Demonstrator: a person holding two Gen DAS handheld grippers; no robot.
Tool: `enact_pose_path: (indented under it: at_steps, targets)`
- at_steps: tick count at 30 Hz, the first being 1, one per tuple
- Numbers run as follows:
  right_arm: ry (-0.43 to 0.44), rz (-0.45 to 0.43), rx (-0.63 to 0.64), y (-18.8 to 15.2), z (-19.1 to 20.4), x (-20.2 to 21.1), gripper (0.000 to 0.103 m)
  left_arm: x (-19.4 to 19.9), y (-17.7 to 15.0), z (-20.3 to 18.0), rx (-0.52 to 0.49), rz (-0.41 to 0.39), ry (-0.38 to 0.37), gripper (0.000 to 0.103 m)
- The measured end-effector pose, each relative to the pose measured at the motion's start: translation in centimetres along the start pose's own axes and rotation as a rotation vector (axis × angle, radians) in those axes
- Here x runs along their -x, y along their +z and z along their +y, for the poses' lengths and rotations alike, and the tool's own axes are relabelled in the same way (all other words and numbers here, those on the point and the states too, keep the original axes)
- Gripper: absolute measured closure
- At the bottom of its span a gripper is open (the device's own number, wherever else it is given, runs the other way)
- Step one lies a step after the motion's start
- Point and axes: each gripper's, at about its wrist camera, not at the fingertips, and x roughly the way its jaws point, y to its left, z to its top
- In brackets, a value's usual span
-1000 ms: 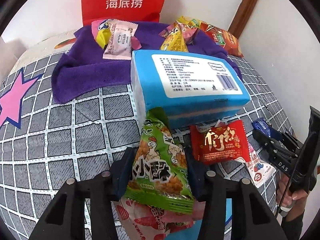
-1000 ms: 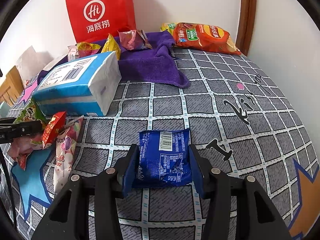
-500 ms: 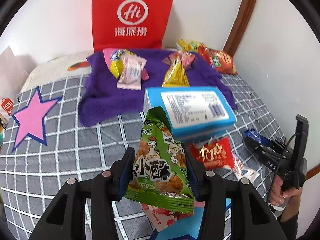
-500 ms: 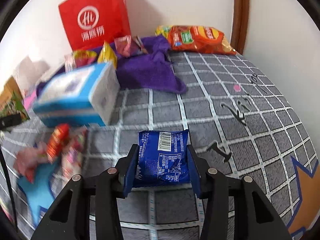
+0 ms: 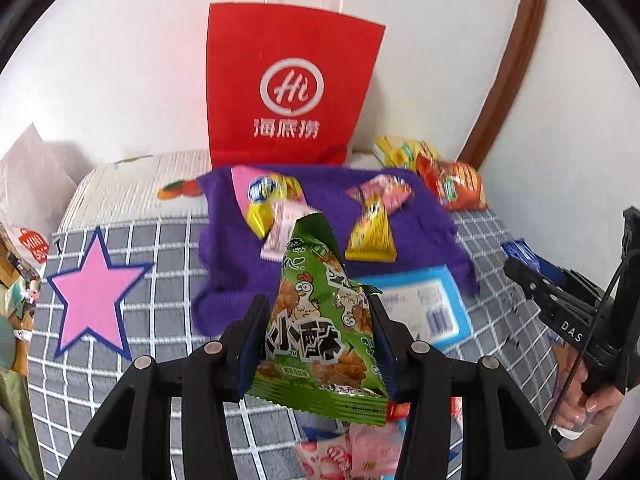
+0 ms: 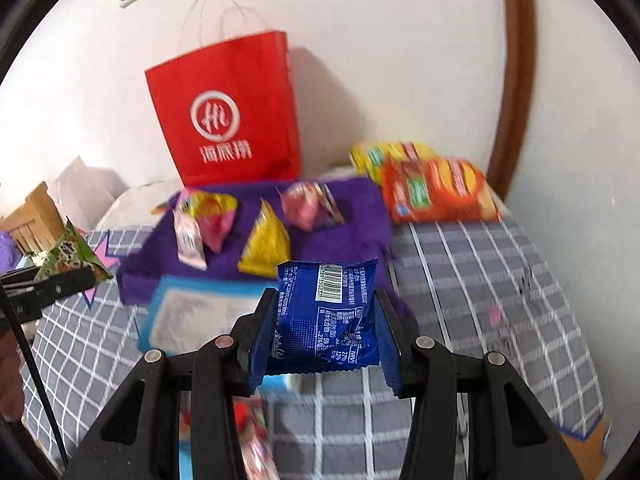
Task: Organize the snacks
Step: 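Carry the blue packet with the right tool while the left tool carries the green bag over the towel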
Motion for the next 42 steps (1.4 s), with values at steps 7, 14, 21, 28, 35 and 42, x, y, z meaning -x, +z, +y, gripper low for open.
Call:
enact_pose_path:
  at_steps: [7,14,21,28,35,42]
  targets:
    - [0.106,-0.030,0.041,5.9,2.8,-1.5,0.057,0.1,4.2,0.7,0.022,-0.042,0.043,0.057]
    - [0.111,0.004,0.041,8.5,3.7,-4.5,0.057,-2.3,7.5,1.3,0.038,-0.045,0.049,0.057]
    - [0.139,0.052,0.005,10.4,3.1,-7.3,0.057,-4.3,9.6,1.6,0.039,-0.050,0.043,0.057]
    - [0.139,0.087,0.028,10.4,3.3,-9.8,0.057,-6.7,9.7,2.5,0.061,-0.022,0.034,0.057]
    - [0.129,0.140,0.062,9.9,2.5,-12.0,0.057,-8.4,9.6,3.6,0.075,0.010,0.048,0.057]
    - [0.129,0.192,0.034,9.5,0.7,-13.4,0.057,-9.1,9.4,3.8,0.079,0.025,0.062,0.057]
